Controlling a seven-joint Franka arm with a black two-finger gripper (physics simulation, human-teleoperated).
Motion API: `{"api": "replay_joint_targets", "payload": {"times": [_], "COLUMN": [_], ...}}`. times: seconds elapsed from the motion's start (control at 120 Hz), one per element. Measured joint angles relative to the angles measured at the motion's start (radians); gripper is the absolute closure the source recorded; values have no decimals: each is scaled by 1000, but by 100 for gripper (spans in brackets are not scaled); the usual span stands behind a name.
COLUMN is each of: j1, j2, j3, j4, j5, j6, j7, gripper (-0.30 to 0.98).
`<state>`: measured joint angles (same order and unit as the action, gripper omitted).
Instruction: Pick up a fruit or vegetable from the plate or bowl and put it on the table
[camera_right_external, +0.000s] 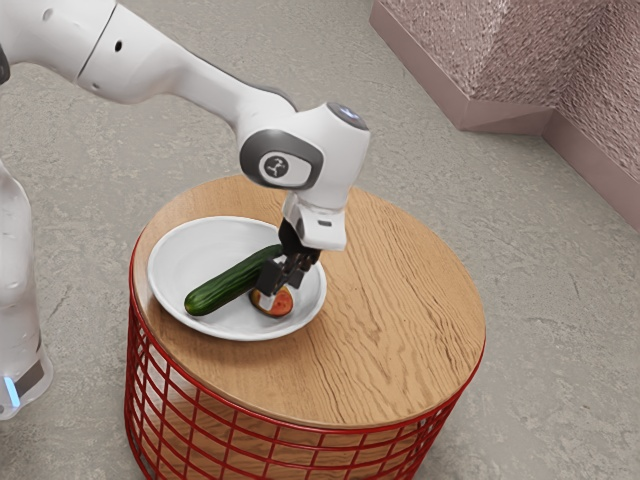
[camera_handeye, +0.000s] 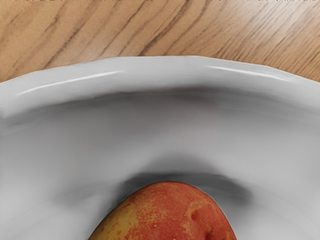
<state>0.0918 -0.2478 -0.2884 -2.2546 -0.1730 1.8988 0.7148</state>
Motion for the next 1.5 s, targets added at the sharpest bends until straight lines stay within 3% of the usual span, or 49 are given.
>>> {"api": "replay_joint_targets", "payload": {"times": [0.333,0.558,0.65,0.958,1.5], "j1": [4,5,4,5,25], "j2": [0,0,0,-18,-29], "j3": [7,18,18,18,46], "j4": [-41,-43,-43,-28,184], "j5": [-2,1,5,4,21], "j6": [34,41,44,39,-35], "j7": [1,1,-1,-4,-8], "gripper": [1,31,36,37,44]}}
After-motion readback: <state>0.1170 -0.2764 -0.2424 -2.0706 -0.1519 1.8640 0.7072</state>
